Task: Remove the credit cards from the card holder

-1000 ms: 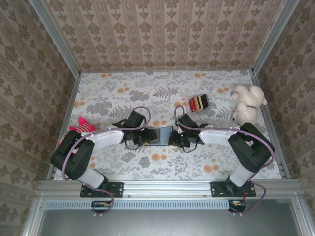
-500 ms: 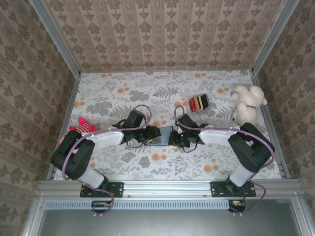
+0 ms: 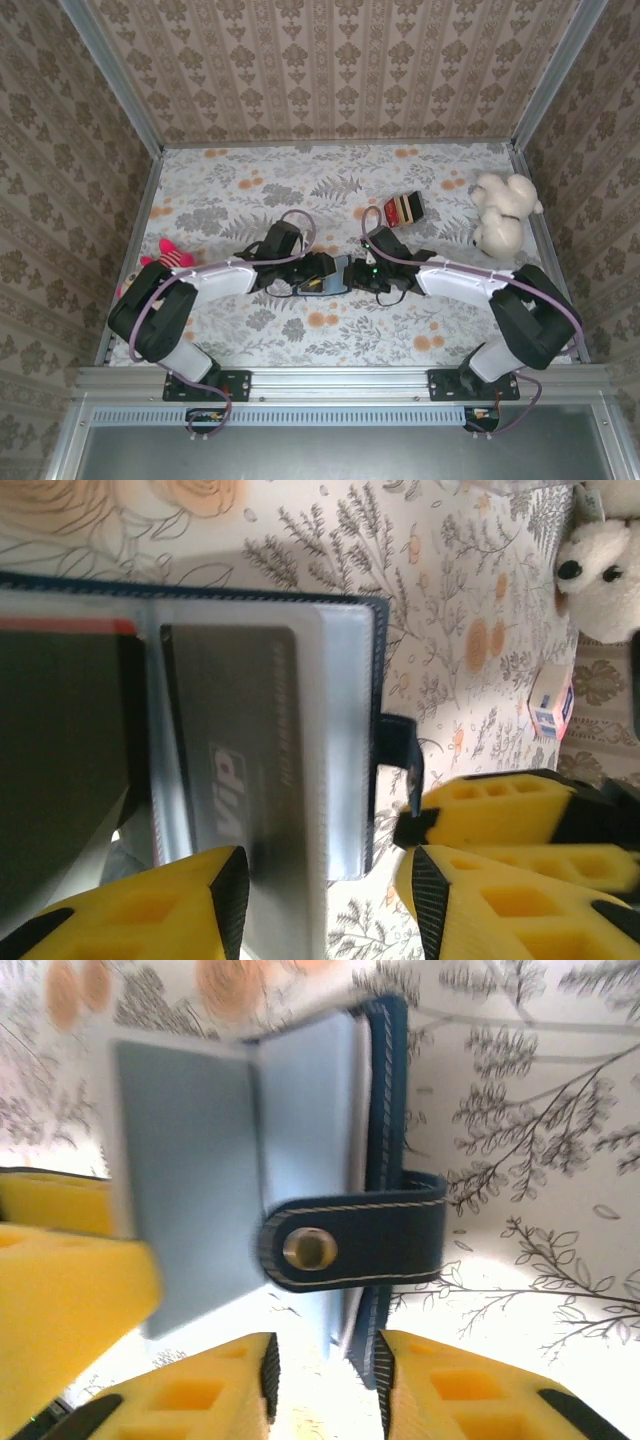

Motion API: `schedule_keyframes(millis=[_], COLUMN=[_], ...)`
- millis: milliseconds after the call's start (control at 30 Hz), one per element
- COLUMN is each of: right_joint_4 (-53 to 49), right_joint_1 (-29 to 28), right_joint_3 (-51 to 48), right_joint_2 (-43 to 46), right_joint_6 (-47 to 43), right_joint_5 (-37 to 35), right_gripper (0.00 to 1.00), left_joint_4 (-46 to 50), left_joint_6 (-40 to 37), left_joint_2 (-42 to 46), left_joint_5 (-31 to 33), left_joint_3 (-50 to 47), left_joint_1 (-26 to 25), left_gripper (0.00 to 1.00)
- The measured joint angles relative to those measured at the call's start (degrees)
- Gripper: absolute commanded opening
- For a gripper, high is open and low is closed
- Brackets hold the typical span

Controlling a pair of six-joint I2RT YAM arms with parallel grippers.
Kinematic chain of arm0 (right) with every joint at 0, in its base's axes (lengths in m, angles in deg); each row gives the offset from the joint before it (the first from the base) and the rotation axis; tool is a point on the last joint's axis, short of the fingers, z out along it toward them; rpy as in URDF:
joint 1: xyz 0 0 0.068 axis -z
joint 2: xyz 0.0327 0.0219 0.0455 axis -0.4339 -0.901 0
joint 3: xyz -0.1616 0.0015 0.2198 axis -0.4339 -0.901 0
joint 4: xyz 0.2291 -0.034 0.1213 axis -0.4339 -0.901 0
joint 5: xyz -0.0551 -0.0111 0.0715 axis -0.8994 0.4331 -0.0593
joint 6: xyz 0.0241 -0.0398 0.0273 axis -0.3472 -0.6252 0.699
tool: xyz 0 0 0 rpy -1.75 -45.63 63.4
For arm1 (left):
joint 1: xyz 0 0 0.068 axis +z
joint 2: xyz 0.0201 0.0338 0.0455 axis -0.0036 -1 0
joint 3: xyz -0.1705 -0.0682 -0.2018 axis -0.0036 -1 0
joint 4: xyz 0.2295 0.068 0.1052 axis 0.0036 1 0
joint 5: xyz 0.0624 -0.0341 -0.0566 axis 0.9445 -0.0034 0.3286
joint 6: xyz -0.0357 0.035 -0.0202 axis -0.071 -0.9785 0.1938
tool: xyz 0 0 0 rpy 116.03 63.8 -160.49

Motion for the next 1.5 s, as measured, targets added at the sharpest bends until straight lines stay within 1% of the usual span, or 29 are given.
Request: schedule_keyframes(millis=[233,367,500,567,667,800,900,967,1033,1167,1300,1500], right_joint_4=[-1.1,-2.1,-4.4,-5.6,-6.6,-7.3,-8.5,-8.7,-8.9,-9.7,-9.8,-10.9], right_joint_1=[2.4,4.5,5.3,5.3,5.0,3.8,2.4,1.3,0.2,-0.8,-0.9,-0.9], right_joint_3=[-4.2,-4.7,-2.7,-0.7,2.7,7.6,11.4,12.4,12.6,14.1,15.3,17.4], right_joint_2=[8.6,12.3,12.0,11.0,9.0,3.9,-1.5,-3.6,-4.9,-8.2,-11.2,-14.9], right_joint_6=[0.6,-0.1,-2.4,-3.6,-4.6,-5.7,-5.8,-5.3,-4.7,-3.7,-2.9,-2.4], right_joint_5=[-4.0,-4.7,-4.2,-3.2,-1.9,-0.6,-0.5,-0.6,-0.6,-0.6,-0.8,-1.2], right_gripper=[0.47,0.46,0.39,0.35,0.32,0.22,0.16,0.10,0.08,0.07,0.07,0.11], left_joint_4=[-2.8,-3.2,-1.3,0.9,4.3,7.0,6.8,6.8,7.0,7.1,7.1,7.1], left_joint_6=[2.4,3.4,3.7,3.6,3.2,3.2,3.9,4.5,5.1,5.4,5.4,5.3], left_joint_2=[-6.0,-6.4,-5.6,-4.3,-1.6,1.3,2.7,2.8,2.8,2.8,2.3,-0.5], left_joint_5=[0.7,1.9,4.2,5.7,8.3,12.1,13.7,14.4,14.8,14.9,14.8,12.9], left_joint_3=[4.5,5.0,5.6,6.1,6.7,6.1,4.0,2.4,1.3,1.2,1.2,1.8], left_joint_1=[-2.5,-2.6,-2.5,-2.4,-2.0,-1.3,-1.3,-1.4,-1.4,-1.4,-1.2,0.0], left_gripper=[0.52,0.52,0.52,0.51,0.51,0.50,0.45,0.40,0.34,0.28,0.26,0.24])
